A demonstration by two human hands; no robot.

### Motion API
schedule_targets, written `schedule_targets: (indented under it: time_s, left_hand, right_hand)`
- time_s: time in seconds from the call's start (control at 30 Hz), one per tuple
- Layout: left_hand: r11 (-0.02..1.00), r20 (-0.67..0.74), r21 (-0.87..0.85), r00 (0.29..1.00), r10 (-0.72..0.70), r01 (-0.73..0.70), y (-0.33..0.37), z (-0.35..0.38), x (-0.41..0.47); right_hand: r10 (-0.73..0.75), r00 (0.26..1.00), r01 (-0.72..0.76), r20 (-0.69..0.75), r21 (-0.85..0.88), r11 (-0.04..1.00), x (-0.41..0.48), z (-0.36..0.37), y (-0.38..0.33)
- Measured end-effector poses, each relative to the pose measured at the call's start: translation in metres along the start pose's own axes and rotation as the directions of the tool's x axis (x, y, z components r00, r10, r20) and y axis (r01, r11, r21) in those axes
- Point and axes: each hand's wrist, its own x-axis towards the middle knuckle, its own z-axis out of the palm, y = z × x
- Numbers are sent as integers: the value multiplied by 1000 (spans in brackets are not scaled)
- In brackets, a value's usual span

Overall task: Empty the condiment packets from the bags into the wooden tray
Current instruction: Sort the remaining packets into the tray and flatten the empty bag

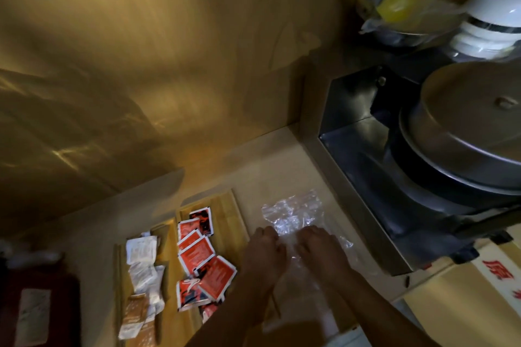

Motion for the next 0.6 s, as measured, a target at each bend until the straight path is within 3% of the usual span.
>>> schedule_targets:
  time_s: [0.17,0.23,0.4,0.6]
  left_hand:
    - [967,-28,247,997,74,-65,6,29,20]
    - [967,-73,255,996,50,-30,6,35,25]
    - [988,-222,26,965,-140,149,17,41,29]
    - [915,-57,-282,947,-315,288,13,40,37]
  right_hand:
    - [75,979,-60,-189,80,995,13,-12,18]
    - [125,964,-109,-235,79,991,16,-14,26]
    - [332,938,-304,-99,224,926,23,-18,41]
    - [430,900,-428,66,314,848,30,-25,35]
